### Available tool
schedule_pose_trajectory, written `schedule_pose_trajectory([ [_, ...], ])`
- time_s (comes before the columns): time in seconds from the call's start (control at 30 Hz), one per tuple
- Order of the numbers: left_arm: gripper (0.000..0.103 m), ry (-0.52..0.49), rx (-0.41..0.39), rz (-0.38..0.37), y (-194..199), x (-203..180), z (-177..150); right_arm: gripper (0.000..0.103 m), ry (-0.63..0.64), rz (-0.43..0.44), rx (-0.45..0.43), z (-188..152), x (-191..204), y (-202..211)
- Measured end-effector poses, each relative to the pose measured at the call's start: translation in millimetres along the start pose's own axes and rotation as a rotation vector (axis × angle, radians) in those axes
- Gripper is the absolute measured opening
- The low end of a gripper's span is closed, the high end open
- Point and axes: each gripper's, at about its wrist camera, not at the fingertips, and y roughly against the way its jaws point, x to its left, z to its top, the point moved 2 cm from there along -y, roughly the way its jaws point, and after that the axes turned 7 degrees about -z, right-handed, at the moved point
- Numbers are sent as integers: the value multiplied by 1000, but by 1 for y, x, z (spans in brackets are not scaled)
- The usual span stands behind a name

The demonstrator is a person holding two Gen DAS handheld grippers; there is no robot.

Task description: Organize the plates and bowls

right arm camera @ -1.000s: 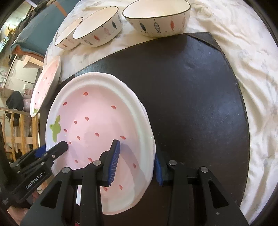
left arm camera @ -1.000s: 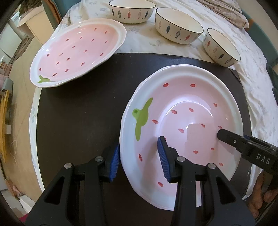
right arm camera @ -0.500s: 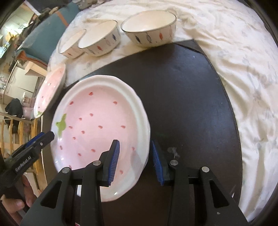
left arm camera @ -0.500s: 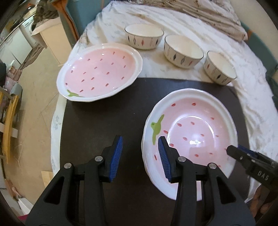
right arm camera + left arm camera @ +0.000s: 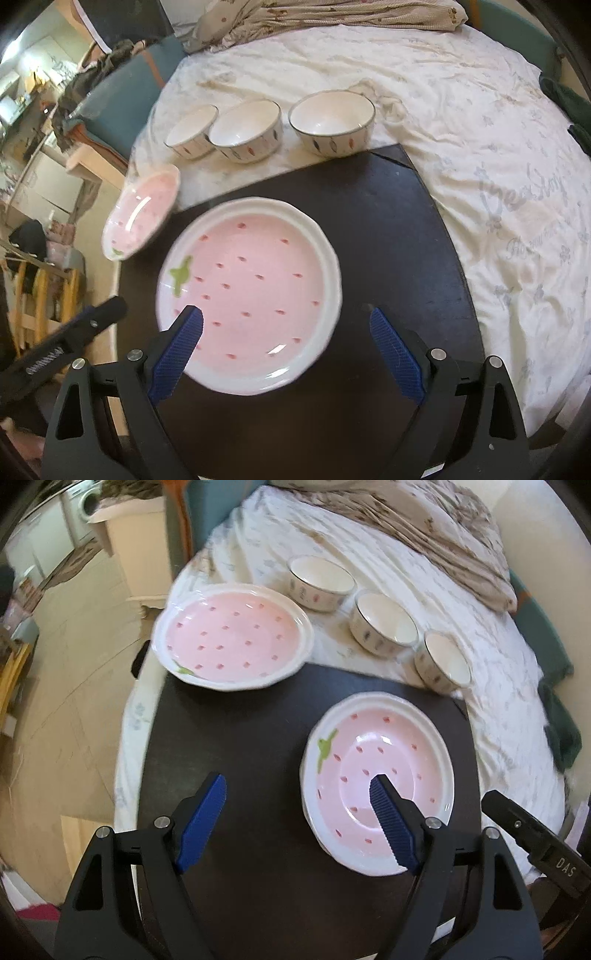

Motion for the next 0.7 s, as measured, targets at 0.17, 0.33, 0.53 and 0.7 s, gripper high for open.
schedule_pose_trajectory([
  [0.17,78,-46,-54,113,6,8,16,94,39,30,-27,26,23,10],
  [0.33,78,-4,-72,124,10,21,42,94,51,61,-52,46,39,8],
  [0.53,78,65,-28,101,4,45,71,94,86,98,-17,68,62,-13],
  [0.7,78,133,-30,43,0,57,88,94,95,127,1,76,71,-34],
])
